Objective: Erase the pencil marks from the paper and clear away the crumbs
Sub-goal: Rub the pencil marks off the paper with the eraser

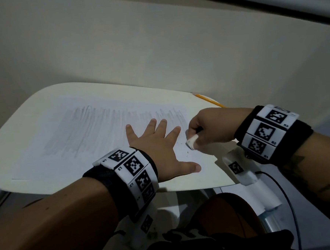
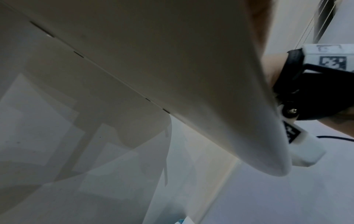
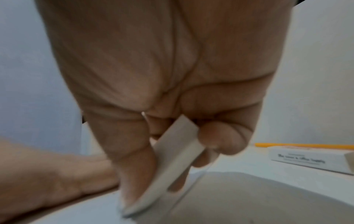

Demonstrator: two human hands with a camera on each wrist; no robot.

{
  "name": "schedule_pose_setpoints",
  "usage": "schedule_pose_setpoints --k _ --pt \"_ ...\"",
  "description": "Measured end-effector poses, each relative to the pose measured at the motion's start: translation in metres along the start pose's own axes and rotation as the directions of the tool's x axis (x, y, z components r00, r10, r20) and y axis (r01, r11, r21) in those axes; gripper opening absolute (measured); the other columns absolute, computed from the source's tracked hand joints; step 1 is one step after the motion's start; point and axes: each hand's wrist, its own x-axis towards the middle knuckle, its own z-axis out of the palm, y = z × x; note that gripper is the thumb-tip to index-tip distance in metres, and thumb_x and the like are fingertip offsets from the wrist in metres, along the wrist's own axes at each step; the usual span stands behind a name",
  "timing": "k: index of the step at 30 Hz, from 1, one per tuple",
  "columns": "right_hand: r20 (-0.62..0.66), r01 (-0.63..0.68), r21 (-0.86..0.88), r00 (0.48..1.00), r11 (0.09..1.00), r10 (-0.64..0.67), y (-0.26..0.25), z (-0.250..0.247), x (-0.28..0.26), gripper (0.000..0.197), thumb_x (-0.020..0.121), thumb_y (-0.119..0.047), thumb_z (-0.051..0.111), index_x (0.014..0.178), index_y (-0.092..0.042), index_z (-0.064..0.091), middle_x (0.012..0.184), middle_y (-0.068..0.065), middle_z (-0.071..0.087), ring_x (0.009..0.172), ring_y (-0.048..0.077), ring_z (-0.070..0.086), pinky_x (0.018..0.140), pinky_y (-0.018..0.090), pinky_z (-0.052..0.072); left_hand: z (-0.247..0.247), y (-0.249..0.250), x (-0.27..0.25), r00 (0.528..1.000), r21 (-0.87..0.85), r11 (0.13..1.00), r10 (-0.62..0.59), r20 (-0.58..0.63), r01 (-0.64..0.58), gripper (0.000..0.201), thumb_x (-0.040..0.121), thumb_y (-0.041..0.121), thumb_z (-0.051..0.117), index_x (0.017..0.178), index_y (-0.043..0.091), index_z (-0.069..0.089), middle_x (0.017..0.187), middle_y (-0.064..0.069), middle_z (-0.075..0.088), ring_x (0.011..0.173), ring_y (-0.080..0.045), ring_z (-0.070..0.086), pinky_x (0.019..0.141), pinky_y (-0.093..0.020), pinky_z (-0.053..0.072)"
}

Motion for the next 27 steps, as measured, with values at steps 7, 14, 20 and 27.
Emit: schedule_pose_setpoints --k 7,14,20,27 --pt "0.008 0.003 0.024 1.000 1.000 -0.004 0.001 0.002 -0.004 0.013 0.085 -0.043 0.071 0.091 -0.031 0.071 0.084 -0.017 0.069 0.079 0.002 0.062 0.068 0.019 0.043 0.000 0.000 -0.001 1.000 0.003 1.000 -0.004 0.003 0.004 0.115 0.057 0.102 0.018 0.152 0.043 -0.009 0.163 0.005 -0.015 0.150 -0.022 -0.017 0.107 -0.074 -0.010" --pt "-0.154 -0.044 0.011 0.987 0.999 0.045 0.004 0.003 0.008 0.018 0.087 -0.045 0.068 0.092 -0.027 0.068 0.098 -0.011 0.070 0.091 0.010 0.063 0.080 0.028 0.052 -0.001 0.001 -0.002 1.000 0.000 1.000 -0.006 0.005 0.006 0.114 0.058 0.102 0.019 0.152 0.043 -0.008 0.163 0.005 -0.014 0.150 -0.021 -0.017 0.107 -0.073 -0.010" --pt "0.043 -0.018 0.011 0.999 1.000 0.018 0.007 0.002 -0.005 0.012 0.081 -0.045 0.074 0.087 -0.035 0.072 0.085 -0.019 0.070 0.083 0.001 0.063 0.071 0.018 0.044 -0.001 0.001 -0.002 1.000 0.000 1.000 -0.007 0.006 0.007 0.114 0.058 0.102 0.018 0.152 0.043 -0.009 0.163 0.006 -0.015 0.149 -0.021 -0.018 0.107 -0.074 -0.010" --pt "-0.127 -0.046 0.041 0.991 0.998 0.051 0.005 0.003 0.005 0.020 0.088 -0.044 0.068 0.097 -0.027 0.069 0.101 -0.011 0.069 0.095 0.011 0.063 0.087 0.032 0.052 -0.001 0.000 -0.002 1.000 0.001 1.000 -0.007 0.004 0.007 0.114 0.058 0.102 0.018 0.152 0.043 -0.009 0.163 0.006 -0.015 0.149 -0.021 -0.018 0.107 -0.074 -0.010"
